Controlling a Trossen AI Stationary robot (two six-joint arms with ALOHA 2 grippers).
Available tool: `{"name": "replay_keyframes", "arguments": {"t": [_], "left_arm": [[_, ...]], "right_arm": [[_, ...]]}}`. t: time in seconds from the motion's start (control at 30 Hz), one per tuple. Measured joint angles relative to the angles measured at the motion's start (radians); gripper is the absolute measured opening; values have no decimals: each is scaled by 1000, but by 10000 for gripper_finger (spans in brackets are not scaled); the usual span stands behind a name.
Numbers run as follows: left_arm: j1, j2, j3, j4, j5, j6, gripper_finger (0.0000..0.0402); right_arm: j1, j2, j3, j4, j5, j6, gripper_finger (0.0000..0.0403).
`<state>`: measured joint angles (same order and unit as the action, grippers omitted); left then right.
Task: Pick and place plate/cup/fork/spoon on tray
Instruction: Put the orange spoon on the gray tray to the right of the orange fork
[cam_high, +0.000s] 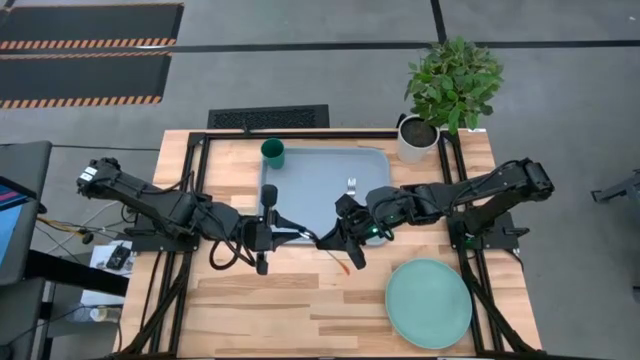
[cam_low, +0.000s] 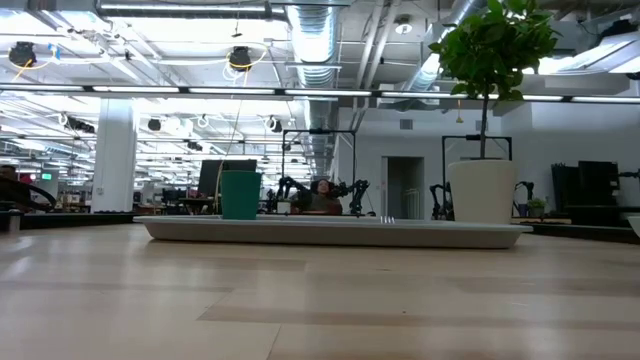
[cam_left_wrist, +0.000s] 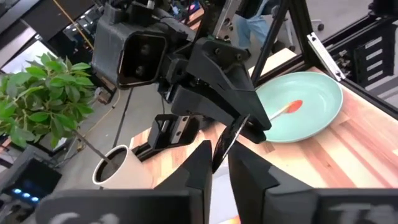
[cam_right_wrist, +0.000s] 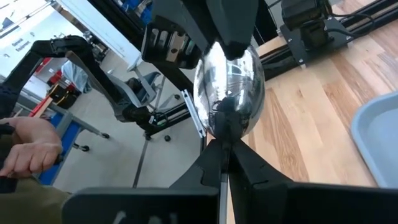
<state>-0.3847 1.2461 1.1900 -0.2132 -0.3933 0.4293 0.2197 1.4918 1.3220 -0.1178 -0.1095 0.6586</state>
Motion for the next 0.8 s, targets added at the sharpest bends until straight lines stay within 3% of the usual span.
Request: {"name": "replay_keyframes", "arguments": {"t": [0.37,0.6,0.8], "left_arm": [[0,0,0,3,-12,-29,2],[1,-1,1,-54,-105,-176,0],[4,0,1,-98,-97,-298,0]], "right_arm": [[-11,0,0,-5,-1,7,36],[-45,-15,0,-30,5,-13,114],[-85,-53,3,-123,4,-31,181]]}}
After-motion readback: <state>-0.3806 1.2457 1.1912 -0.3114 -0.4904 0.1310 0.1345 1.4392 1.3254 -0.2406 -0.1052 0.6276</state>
